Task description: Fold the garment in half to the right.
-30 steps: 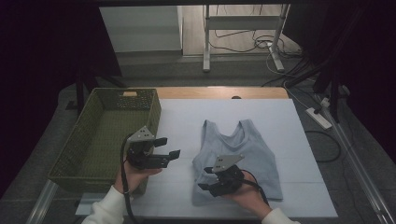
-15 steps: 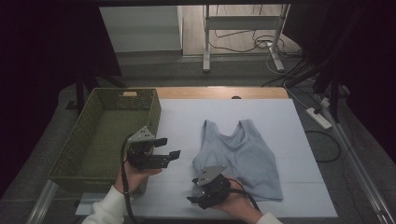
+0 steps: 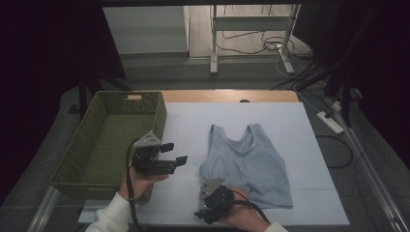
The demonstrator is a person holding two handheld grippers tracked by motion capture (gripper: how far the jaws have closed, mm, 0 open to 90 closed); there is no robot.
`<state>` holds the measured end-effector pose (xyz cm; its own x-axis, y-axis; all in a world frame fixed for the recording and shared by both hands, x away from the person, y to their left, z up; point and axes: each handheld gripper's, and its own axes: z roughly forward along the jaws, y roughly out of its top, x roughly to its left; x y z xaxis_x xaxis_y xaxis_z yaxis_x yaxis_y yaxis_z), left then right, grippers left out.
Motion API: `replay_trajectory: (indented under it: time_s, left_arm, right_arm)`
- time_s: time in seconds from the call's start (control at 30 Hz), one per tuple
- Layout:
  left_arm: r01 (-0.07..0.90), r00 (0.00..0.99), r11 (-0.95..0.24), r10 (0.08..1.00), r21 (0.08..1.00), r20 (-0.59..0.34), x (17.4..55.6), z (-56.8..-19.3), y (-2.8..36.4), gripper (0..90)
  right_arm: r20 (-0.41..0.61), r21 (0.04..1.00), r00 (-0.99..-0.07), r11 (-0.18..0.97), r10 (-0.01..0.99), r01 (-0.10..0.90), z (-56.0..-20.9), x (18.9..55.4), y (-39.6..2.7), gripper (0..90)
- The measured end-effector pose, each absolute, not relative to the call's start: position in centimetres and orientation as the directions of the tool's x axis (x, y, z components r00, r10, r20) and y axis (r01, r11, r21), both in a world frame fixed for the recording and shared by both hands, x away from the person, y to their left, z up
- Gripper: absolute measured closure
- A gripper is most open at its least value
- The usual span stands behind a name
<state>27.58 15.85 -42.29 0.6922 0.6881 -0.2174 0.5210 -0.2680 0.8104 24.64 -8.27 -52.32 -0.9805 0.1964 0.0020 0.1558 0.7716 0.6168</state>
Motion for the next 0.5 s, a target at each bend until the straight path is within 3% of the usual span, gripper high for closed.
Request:
replay_trajectory:
  time_s: [0.27,0.5]
  left_arm:
    - [0.522,0.691,-0.266,0.689,0.810,-0.219,27.54,-42.28,15.85,27.3]
    - [0.523,0.686,-0.261,0.694,0.812,-0.219,27.55,-42.19,15.99,27.1]
  right_arm:
    - [-0.070,0.586,-0.977,0.801,0.200,0.122,-52.38,24.16,-7.82,31.3]
    - [-0.108,0.575,-0.970,0.809,0.220,0.119,-52.02,24.35,-8.04,47.9]
